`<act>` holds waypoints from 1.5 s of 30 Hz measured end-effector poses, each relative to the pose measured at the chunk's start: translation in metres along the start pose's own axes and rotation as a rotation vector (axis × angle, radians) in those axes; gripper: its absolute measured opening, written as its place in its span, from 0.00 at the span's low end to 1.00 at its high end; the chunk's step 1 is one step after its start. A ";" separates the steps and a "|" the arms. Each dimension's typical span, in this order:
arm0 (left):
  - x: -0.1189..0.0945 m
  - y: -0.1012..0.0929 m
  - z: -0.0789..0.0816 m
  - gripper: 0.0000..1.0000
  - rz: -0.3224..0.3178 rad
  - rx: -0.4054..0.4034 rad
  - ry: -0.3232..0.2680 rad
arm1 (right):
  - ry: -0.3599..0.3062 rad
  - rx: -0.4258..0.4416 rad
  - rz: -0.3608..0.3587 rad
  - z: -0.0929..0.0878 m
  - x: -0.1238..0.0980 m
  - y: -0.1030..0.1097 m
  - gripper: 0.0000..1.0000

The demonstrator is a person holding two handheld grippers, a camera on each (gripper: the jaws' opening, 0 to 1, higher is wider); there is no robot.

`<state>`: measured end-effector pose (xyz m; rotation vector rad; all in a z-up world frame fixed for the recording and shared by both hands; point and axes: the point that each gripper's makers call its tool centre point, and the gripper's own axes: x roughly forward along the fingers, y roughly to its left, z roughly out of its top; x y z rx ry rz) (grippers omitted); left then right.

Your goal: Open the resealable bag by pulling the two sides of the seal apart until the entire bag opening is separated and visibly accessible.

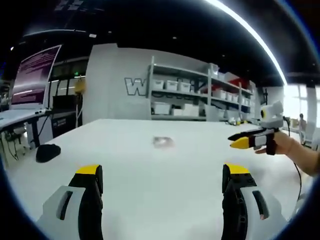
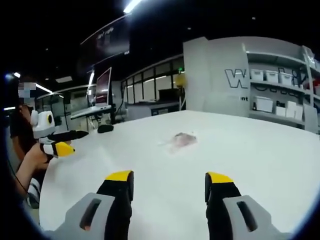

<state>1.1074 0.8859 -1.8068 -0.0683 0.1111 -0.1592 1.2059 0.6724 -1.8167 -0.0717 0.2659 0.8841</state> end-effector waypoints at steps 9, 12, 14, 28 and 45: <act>0.001 0.000 -0.003 1.00 0.001 0.007 0.013 | 0.002 0.000 0.008 0.001 0.008 0.004 0.56; 0.001 0.001 -0.005 1.00 0.011 0.010 0.014 | 0.003 -0.002 0.009 0.002 0.011 0.004 0.57; 0.001 0.000 -0.005 1.00 0.011 0.011 0.014 | 0.004 -0.003 0.008 0.002 0.012 0.002 0.57; 0.005 -0.001 -0.006 1.00 0.000 0.012 0.017 | 0.011 0.011 0.013 0.004 0.031 -0.004 0.54; 0.011 -0.001 -0.006 1.00 -0.018 0.003 0.015 | 0.014 0.005 0.010 0.007 0.047 -0.006 0.51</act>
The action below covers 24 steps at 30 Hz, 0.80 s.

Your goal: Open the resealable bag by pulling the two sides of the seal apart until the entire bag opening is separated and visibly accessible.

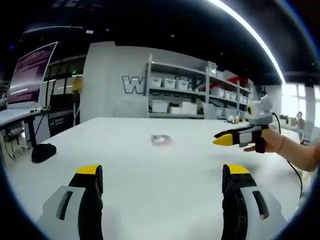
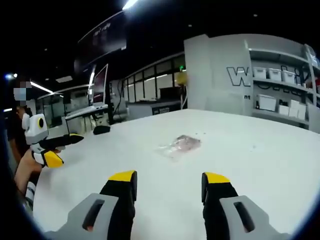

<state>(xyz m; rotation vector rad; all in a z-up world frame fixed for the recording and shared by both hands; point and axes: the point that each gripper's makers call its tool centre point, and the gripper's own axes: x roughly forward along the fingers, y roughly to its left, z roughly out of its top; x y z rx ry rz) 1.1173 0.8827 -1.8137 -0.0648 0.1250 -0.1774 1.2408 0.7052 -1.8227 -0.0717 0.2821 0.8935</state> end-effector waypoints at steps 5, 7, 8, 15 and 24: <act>0.000 0.000 -0.003 1.00 -0.002 -0.002 0.011 | 0.009 -0.014 -0.001 0.000 0.002 -0.001 0.50; 0.000 -0.001 -0.003 1.00 -0.003 -0.003 0.010 | 0.012 -0.022 -0.002 0.001 0.002 -0.001 0.50; 0.000 -0.001 -0.003 1.00 -0.004 -0.004 0.011 | 0.012 -0.025 -0.004 0.002 0.003 -0.003 0.50; 0.000 -0.003 -0.003 1.00 -0.006 -0.008 0.011 | 0.010 -0.030 -0.003 0.007 0.009 -0.008 0.48; 0.001 -0.002 -0.003 1.00 -0.006 -0.008 0.011 | 0.018 -0.036 0.010 0.008 0.020 -0.006 0.47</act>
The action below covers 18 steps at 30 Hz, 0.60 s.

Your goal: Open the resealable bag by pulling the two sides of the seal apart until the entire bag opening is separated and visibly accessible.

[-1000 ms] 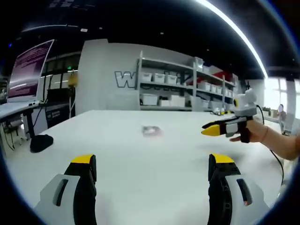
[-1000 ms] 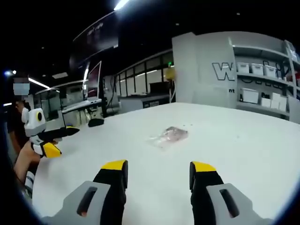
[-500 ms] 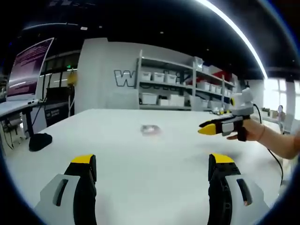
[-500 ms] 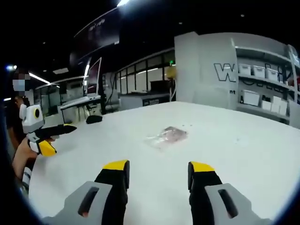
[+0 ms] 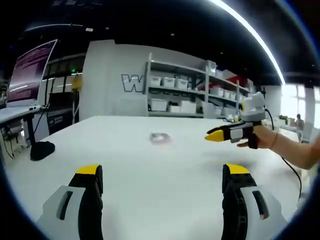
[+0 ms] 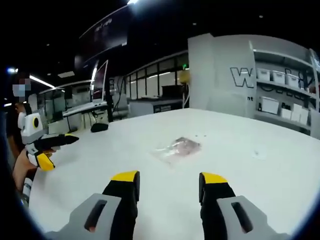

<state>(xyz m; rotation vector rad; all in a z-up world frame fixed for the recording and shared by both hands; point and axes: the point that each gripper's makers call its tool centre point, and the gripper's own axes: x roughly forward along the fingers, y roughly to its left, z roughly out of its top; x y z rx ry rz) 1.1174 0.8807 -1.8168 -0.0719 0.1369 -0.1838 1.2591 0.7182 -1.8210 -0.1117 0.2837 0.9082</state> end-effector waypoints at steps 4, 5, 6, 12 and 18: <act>0.002 0.001 0.000 1.00 -0.003 -0.002 -0.001 | 0.004 0.002 0.001 -0.001 0.004 -0.001 0.47; 0.002 0.001 0.000 1.00 -0.003 -0.002 0.000 | 0.005 0.002 0.000 -0.001 0.005 -0.002 0.47; 0.003 0.001 -0.001 1.00 -0.003 -0.001 0.001 | 0.007 0.002 0.001 -0.001 0.006 -0.002 0.47; 0.005 0.001 -0.002 1.00 -0.010 -0.006 0.009 | 0.020 -0.001 0.005 -0.003 0.014 -0.007 0.47; 0.005 0.000 -0.002 1.00 -0.014 -0.004 0.010 | 0.036 -0.010 0.014 -0.004 0.022 -0.008 0.46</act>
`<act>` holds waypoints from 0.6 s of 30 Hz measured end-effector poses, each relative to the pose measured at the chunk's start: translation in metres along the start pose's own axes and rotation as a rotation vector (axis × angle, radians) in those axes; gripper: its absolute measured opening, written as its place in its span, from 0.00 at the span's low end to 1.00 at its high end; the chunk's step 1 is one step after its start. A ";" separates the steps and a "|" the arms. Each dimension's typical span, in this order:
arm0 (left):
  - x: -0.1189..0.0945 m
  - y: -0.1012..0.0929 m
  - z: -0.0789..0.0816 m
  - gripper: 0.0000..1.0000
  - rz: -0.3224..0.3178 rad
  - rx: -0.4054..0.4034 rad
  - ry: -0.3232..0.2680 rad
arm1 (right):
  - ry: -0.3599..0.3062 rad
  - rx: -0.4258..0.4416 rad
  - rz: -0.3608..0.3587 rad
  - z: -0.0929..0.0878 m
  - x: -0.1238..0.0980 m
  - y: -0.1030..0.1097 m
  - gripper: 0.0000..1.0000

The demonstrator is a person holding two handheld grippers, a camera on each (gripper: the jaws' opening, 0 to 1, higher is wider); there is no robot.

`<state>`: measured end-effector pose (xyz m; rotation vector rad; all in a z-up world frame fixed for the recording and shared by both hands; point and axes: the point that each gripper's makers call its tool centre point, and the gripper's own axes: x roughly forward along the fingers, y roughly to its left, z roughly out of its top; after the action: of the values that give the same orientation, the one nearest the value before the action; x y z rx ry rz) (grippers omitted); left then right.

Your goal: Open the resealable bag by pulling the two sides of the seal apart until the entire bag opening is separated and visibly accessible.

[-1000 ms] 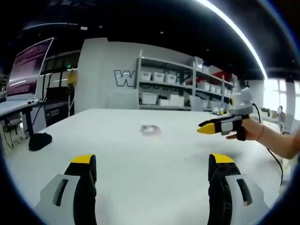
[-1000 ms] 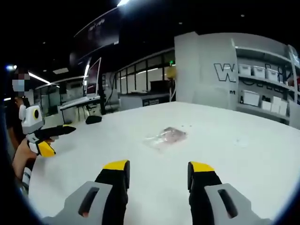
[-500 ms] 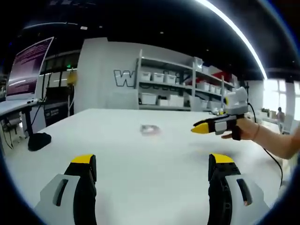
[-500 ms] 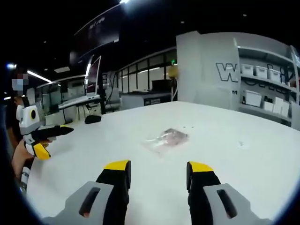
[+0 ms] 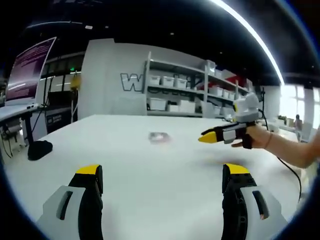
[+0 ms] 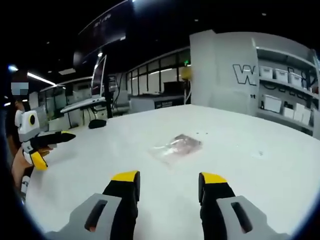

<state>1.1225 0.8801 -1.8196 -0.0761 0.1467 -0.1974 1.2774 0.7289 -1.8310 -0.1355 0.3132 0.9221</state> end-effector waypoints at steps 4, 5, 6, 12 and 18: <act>-0.001 0.001 0.001 1.00 0.003 0.001 -0.001 | -0.006 -0.003 0.002 0.004 0.003 -0.002 0.45; -0.001 0.001 0.000 1.00 0.005 0.001 0.001 | -0.009 -0.003 0.002 0.005 0.003 -0.002 0.45; -0.001 0.002 0.000 1.00 0.007 0.001 0.003 | -0.010 -0.003 0.002 0.005 0.003 -0.002 0.45; -0.001 0.000 0.000 1.00 0.007 0.000 0.002 | -0.010 -0.003 0.012 0.006 0.007 -0.003 0.44; 0.000 -0.002 0.000 1.00 0.006 0.002 0.006 | -0.011 -0.008 0.019 0.008 0.013 -0.005 0.43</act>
<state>1.1219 0.8781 -1.8196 -0.0727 0.1528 -0.1919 1.2901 0.7377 -1.8277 -0.1345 0.3010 0.9427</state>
